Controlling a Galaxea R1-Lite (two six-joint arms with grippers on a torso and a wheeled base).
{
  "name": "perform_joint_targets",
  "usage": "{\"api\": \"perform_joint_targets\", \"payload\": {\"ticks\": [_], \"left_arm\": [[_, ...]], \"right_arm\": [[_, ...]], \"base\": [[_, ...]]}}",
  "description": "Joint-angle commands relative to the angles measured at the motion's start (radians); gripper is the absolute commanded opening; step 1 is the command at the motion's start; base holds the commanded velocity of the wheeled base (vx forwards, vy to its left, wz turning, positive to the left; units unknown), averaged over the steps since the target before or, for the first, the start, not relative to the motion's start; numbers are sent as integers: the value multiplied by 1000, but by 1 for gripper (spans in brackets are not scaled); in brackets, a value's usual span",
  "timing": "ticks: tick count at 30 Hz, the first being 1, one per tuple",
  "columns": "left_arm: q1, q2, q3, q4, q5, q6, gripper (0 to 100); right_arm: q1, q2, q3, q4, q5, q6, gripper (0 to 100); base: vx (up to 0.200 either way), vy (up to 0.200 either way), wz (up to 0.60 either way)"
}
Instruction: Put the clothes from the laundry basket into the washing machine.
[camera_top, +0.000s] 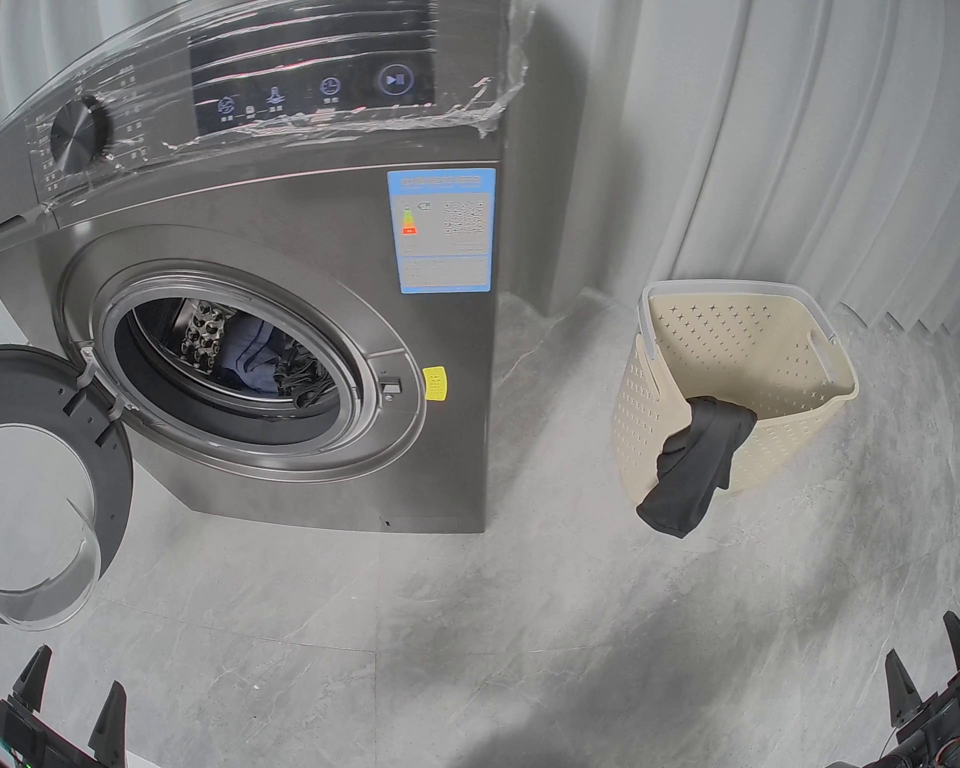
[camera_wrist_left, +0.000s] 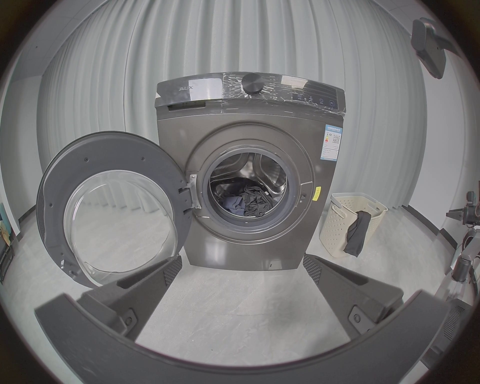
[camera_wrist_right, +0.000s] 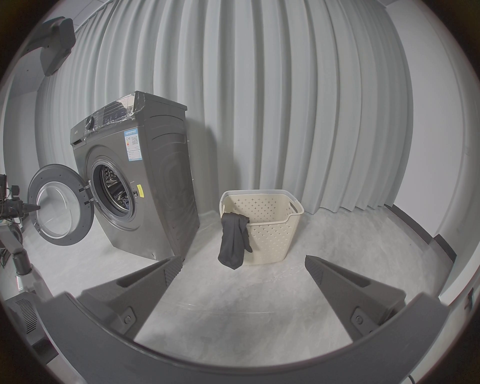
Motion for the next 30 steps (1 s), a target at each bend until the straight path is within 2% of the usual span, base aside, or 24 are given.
{"api": "perform_joint_targets", "payload": {"ticks": [1, 11, 23, 30], "left_arm": [[0, -9, 15, 0, 2, -1, 100], [0, -9, 15, 0, -3, 5, 100], [0, -9, 15, 0, -1, 1, 100], [0, -9, 15, 0, -3, 1, 100]], "right_arm": [[0, -13, 18, 0, 1, -1, 100], [0, -13, 18, 0, 1, -1, 100], [0, -13, 18, 0, 1, -1, 100], [0, -13, 18, 0, 0, -1, 100]], "base": [[0, -200, 0], [0, -20, 0], [0, -200, 0], [0, 0, 0]]}}
